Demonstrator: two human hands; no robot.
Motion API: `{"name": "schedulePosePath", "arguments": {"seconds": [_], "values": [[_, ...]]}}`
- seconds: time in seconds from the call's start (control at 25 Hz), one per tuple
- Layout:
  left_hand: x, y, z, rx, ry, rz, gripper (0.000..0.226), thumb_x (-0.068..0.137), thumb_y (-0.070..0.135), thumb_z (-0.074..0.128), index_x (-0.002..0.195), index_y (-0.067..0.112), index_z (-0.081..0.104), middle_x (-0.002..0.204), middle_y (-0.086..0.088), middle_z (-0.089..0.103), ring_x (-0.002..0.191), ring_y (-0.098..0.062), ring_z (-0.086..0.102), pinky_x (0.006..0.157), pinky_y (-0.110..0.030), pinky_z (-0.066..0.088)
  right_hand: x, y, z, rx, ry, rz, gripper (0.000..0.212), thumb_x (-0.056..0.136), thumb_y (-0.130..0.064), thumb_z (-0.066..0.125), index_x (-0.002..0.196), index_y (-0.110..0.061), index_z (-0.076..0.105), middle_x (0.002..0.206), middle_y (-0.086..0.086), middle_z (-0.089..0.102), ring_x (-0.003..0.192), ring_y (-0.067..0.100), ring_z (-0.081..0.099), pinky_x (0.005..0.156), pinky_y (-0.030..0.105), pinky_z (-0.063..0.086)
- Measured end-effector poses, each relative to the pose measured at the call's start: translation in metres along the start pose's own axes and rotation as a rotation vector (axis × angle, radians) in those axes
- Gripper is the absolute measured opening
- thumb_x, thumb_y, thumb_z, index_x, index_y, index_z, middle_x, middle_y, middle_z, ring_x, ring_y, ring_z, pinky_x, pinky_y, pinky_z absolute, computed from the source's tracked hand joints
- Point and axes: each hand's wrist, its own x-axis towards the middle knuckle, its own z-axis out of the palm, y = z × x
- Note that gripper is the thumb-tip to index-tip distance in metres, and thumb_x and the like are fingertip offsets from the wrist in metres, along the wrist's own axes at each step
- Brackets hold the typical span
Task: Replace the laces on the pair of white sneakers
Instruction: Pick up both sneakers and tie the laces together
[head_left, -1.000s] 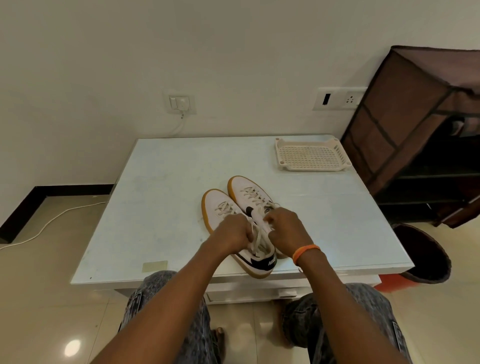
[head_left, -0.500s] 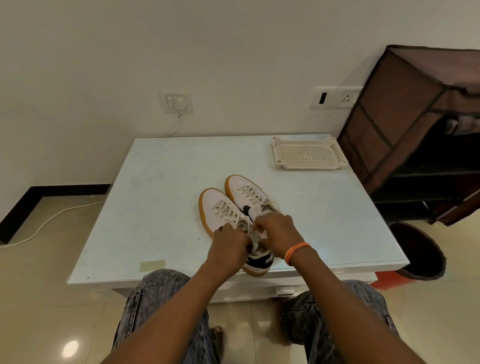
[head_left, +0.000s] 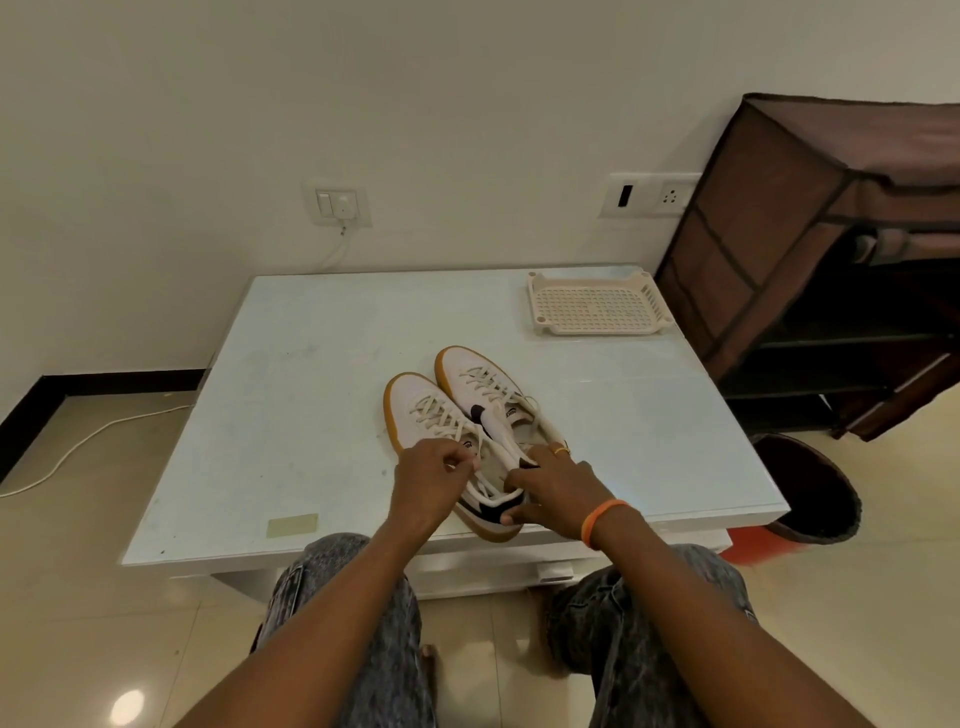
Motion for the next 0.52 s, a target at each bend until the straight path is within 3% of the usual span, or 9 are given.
{"name": "schedulePosePath", "arguments": {"seconds": [0.08,0.16,0.24,0.36,0.44,0.52], "values": [[-0.008,-0.003,-0.004,-0.153,0.130,-0.151,0.008,0.088,0.024,0.067,0.090,0.017,0.069,0.085,0.009,0.067,0.079,-0.006,0.061,0.063,-0.015,0.042,0.003,-0.002,-0.005,-0.056,-0.040,-0.029,0.051,0.080,-0.059,0.066,0.122,-0.032,0.057,0.129,0.007,0.044,0.123,0.032,0.038,0.096,0.047,0.040],[-0.009,-0.001,0.005,-0.200,0.085,-0.332,0.024,0.091,0.026,0.064,0.108,0.010,0.061,0.097,0.002,0.063,0.087,-0.014,0.057,0.066,-0.020,0.042,0.005,-0.005,-0.008,-0.046,-0.028,-0.030,0.051,0.076,-0.058,0.071,0.119,-0.033,0.061,0.121,0.006,0.048,0.115,0.031,0.043,0.090,0.043,0.044],[-0.003,-0.001,0.018,-0.162,0.033,-0.401,0.034,0.091,0.027,0.063,0.117,0.007,0.060,0.109,-0.003,0.063,0.095,-0.018,0.058,0.073,-0.026,0.045,0.006,-0.005,-0.010,0.014,-0.006,-0.026,0.049,0.071,-0.057,0.076,0.113,-0.034,0.066,0.108,0.002,0.051,0.105,0.026,0.048,0.079,0.035,0.046],[0.019,-0.003,0.024,-0.177,0.075,-0.473,0.020,0.085,0.028,0.068,0.100,0.015,0.064,0.103,-0.009,0.065,0.087,-0.021,0.062,0.065,-0.030,0.049,0.018,0.005,-0.014,0.075,0.048,-0.050,0.041,0.068,-0.059,0.078,0.098,-0.031,0.073,0.094,-0.004,0.050,0.086,0.017,0.047,0.065,0.027,0.037],[0.039,-0.007,0.018,-0.251,0.069,-0.503,0.017,0.080,0.028,0.074,0.076,0.019,0.060,0.089,-0.011,0.067,0.081,-0.028,0.066,0.067,-0.041,0.057,0.027,0.010,-0.018,0.092,0.098,-0.049,0.041,0.070,-0.059,0.075,0.098,-0.029,0.073,0.099,-0.003,0.053,0.086,0.015,0.044,0.065,0.026,0.034],[0.065,-0.008,0.012,-0.309,0.013,-0.523,0.025,0.071,0.027,0.083,0.075,0.019,0.060,0.085,-0.007,0.067,0.082,-0.030,0.068,0.075,-0.049,0.059,0.040,0.016,-0.028,0.110,0.131,-0.026,0.041,0.073,-0.057,0.073,0.103,-0.028,0.073,0.107,0.000,0.054,0.094,0.018,0.047,0.068,0.026,0.034]]}}
